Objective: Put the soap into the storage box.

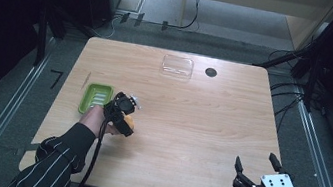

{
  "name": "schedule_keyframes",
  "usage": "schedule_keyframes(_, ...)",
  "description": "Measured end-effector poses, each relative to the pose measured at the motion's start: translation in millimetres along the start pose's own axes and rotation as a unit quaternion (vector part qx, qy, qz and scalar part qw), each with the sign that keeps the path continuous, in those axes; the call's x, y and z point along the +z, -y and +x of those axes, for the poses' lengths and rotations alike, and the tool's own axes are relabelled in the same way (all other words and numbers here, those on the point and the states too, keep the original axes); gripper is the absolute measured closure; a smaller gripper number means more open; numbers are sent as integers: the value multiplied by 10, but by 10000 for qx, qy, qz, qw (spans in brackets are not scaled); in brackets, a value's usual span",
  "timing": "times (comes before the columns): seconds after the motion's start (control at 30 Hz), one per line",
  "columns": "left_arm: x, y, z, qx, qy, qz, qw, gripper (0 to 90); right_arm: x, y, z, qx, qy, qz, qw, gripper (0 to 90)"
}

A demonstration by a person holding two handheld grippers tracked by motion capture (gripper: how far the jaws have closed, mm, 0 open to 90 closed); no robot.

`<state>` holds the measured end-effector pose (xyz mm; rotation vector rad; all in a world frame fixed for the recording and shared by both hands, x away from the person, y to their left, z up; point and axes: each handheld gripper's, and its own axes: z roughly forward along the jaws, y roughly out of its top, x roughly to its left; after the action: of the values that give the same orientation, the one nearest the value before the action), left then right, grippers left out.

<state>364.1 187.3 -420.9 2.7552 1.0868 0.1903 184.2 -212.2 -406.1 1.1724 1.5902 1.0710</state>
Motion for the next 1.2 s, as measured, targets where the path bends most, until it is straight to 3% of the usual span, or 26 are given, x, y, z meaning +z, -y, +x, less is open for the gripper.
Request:
schedule_keyframes(0.7,-76,-169,175,-100,-156,-273,9995,281,2,0,-2,8,-3,-6,10000,133)
schedule_keyframes(1.2,-198,-163,334,-345,-227,-601,9973,282,0,2,-5,16,-7,-7,10000,133)
